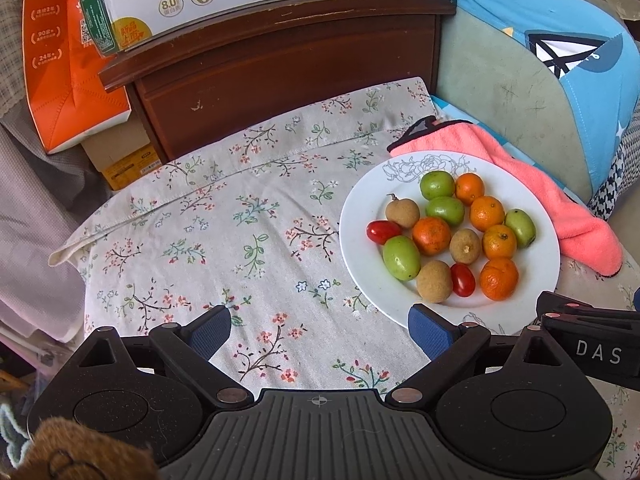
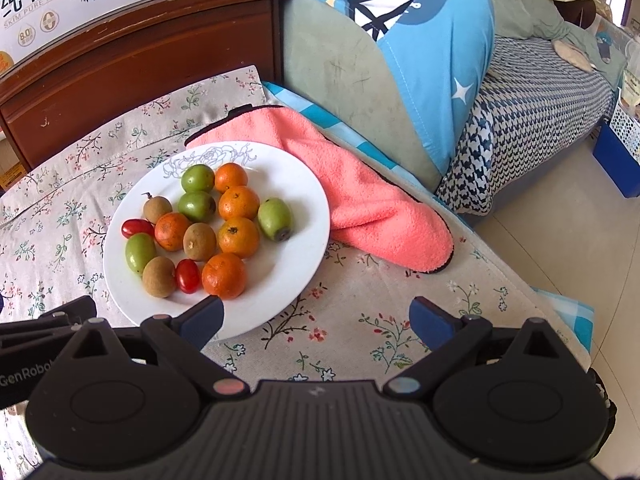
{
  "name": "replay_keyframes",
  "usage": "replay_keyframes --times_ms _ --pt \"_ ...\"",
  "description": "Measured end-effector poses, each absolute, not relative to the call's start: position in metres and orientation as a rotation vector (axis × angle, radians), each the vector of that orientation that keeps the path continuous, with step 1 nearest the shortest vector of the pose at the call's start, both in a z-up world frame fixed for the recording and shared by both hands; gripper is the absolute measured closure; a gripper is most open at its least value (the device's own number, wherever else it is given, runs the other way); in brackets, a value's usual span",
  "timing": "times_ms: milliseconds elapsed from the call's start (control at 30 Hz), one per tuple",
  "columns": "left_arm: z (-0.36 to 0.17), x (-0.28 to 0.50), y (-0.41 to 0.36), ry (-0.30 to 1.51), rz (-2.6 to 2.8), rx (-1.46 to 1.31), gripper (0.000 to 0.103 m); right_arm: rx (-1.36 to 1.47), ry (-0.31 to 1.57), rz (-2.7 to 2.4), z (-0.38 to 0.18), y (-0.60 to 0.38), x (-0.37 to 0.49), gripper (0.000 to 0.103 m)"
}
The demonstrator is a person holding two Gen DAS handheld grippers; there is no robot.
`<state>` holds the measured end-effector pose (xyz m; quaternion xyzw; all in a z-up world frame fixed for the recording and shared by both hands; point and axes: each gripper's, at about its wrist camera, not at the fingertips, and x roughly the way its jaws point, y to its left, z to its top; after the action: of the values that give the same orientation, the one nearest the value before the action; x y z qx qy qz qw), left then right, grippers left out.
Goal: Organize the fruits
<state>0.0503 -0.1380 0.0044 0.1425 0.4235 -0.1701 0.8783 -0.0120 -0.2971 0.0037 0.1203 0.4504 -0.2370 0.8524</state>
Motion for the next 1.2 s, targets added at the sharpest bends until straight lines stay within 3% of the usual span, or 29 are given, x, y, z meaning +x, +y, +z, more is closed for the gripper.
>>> replay_keyframes --times_ms 1200 --pt "0.002 0.044 -0.129 0.882 -0.314 0.326 0.007 0.178 0.941 -0.445 -0.004 -0.283 -0.013 0.004"
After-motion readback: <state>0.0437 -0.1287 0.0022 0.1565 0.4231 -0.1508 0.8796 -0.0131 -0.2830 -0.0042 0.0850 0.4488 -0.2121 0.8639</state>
